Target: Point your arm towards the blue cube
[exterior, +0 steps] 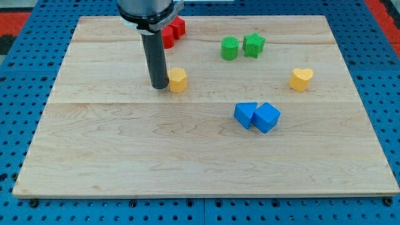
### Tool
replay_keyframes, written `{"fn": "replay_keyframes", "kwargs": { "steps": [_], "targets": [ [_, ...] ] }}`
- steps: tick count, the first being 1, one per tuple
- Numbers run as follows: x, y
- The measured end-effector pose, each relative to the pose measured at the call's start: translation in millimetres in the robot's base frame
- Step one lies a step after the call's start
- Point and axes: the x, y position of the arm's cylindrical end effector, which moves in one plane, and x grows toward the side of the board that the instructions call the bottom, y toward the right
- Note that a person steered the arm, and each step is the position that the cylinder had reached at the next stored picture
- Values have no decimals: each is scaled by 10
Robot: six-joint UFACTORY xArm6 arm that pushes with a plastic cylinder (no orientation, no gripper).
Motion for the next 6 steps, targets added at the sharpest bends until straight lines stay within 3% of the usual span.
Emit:
{"fn": "replay_keyframes", "kwargs": {
  "steps": [4,6],
  "targets": [
    [14,351],
    [1010,569]
  ]
}}
